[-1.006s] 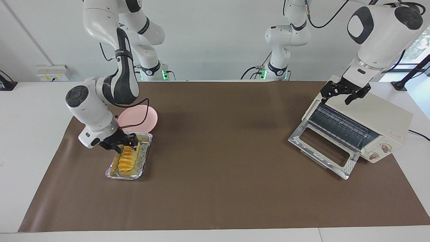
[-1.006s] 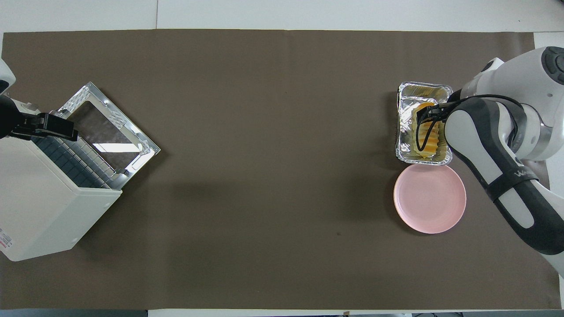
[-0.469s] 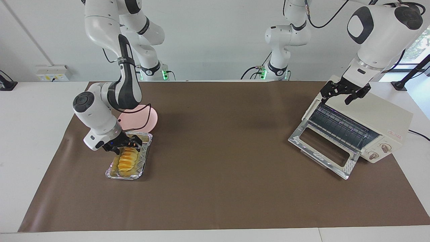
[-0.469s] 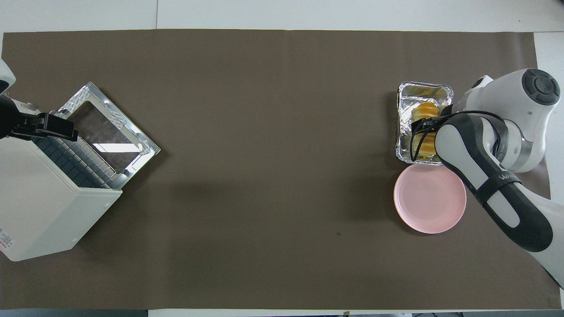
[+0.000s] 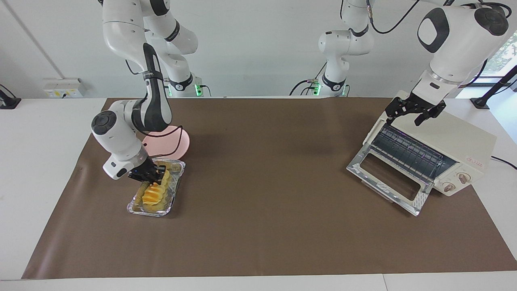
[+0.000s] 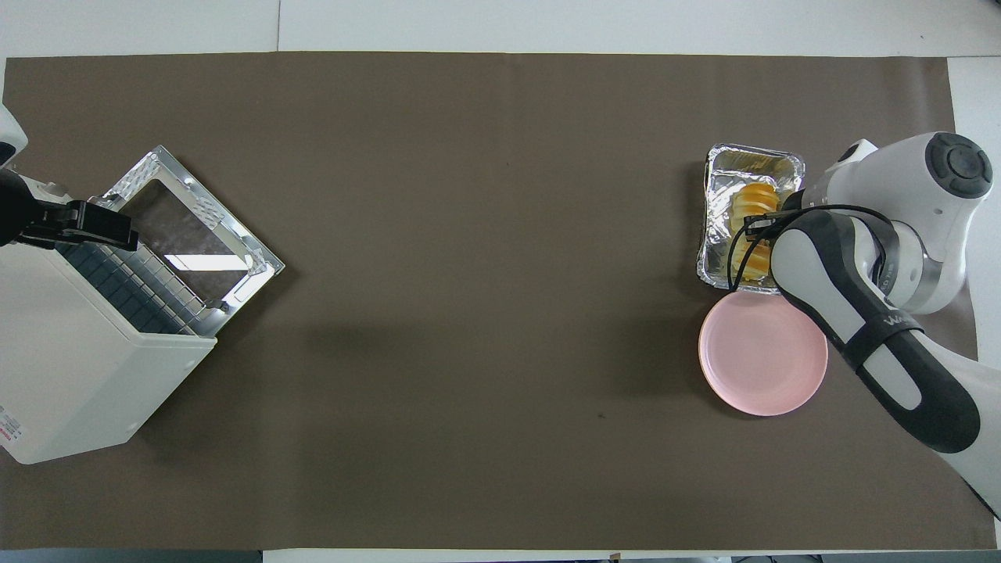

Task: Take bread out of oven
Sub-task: 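Lower the bread slices onto the pink plate with the right gripper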

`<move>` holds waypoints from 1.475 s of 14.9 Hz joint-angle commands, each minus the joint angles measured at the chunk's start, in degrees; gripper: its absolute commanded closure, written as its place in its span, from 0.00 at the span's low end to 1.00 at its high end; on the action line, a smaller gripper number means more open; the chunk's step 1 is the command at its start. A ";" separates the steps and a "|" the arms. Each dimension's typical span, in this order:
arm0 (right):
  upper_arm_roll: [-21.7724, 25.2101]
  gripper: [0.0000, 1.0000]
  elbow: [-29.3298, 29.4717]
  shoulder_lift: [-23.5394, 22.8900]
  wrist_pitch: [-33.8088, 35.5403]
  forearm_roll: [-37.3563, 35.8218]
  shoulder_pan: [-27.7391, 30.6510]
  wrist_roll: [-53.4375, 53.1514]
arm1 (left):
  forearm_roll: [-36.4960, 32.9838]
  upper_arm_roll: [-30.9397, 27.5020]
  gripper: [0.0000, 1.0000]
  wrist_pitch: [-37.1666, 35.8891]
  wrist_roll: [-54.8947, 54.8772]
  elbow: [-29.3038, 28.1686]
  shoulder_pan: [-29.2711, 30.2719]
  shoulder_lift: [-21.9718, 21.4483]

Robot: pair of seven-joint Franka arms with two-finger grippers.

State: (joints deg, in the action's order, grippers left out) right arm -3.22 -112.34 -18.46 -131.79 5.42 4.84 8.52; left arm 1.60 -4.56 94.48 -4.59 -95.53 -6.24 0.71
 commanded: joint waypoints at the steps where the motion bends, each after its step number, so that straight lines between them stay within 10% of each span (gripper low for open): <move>1: -0.56 1.00 0.54 1.49 1.70 -0.67 0.17 0.63 | 0.51 0.34 0.00 -1.23 0.28 1.23 0.79 0.43; 11: -0.56 1.00 8.47 12.19 32.26 -0.67 0.16 -0.95 | 0.51 0.34 0.00 -1.23 0.28 1.23 0.79 0.43; 15: -0.56 1.00 -7.85 24.50 31.19 -0.58 0.34 -1.48 | 0.51 0.34 0.00 -1.23 0.28 1.23 0.79 0.43; 22: -0.56 1.00 -27.91 33.22 18.69 -0.58 0.61 -1.04 | 0.51 0.34 0.00 -1.23 0.28 1.23 0.79 0.43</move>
State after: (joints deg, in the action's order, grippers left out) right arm -3.38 -133.90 10.32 -109.56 5.42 4.72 7.87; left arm 1.60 -4.56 94.48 -4.58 -95.53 -6.24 0.71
